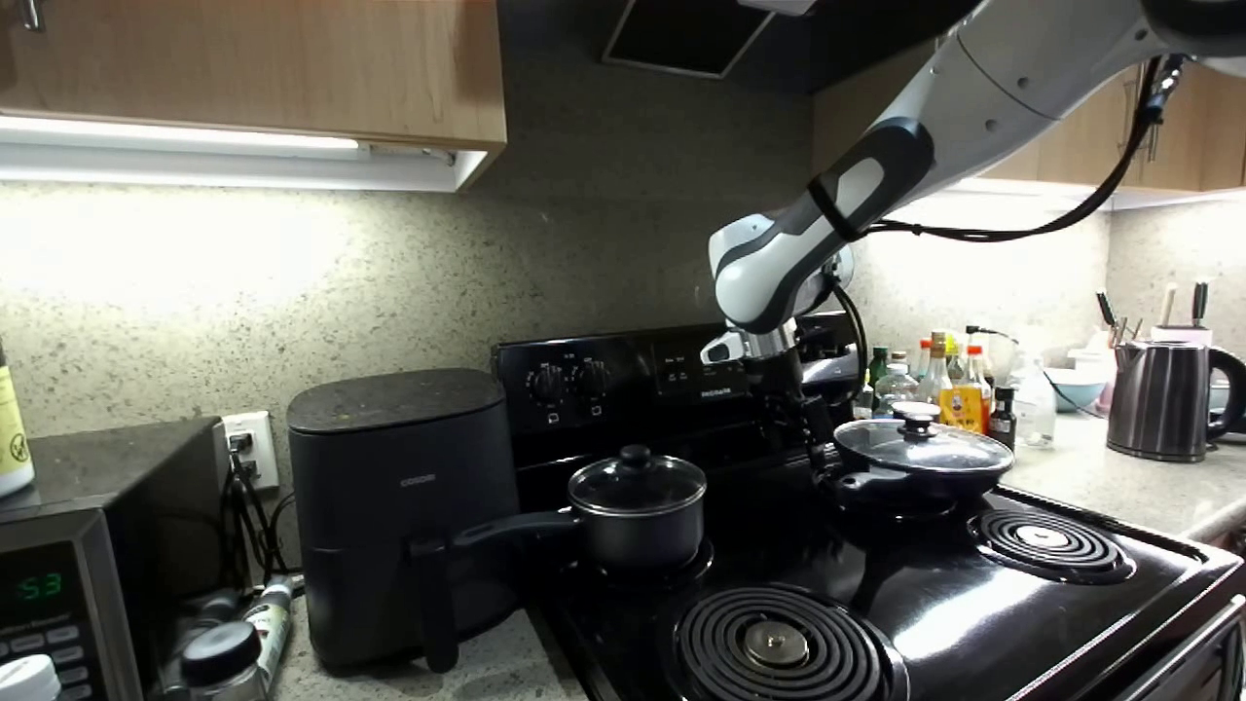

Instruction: Rotate the black pan.

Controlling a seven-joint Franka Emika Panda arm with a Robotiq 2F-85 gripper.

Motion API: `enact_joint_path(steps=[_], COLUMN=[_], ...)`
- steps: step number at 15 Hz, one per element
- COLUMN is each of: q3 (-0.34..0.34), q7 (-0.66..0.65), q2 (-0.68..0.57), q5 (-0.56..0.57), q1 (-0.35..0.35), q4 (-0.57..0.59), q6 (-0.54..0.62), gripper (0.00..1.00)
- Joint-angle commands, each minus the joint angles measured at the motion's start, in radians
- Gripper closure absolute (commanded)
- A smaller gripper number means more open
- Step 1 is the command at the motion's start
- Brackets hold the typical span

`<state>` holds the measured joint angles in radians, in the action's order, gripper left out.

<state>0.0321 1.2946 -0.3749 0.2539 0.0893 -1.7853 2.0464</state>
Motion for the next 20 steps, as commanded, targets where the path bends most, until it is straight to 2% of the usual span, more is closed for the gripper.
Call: enact_joint_path(steps=[1,5,9,20], q3=[-0.016,-0.018,-0.011,0.003], q7=[0.065,0.075,0.06,0.051], q2=[-0.075,-0.119,-0.114,0.005], q5=[-0.031,-0.031,-0.025,-0.037], q1=[0.031,0.039,0.047,0.082], q4=[0.064,0.077,0.055,-0.101], q6=[-0.012,-0.031,-0.035,-0.046], gripper=[0.0,0.0,0.0,0.0])
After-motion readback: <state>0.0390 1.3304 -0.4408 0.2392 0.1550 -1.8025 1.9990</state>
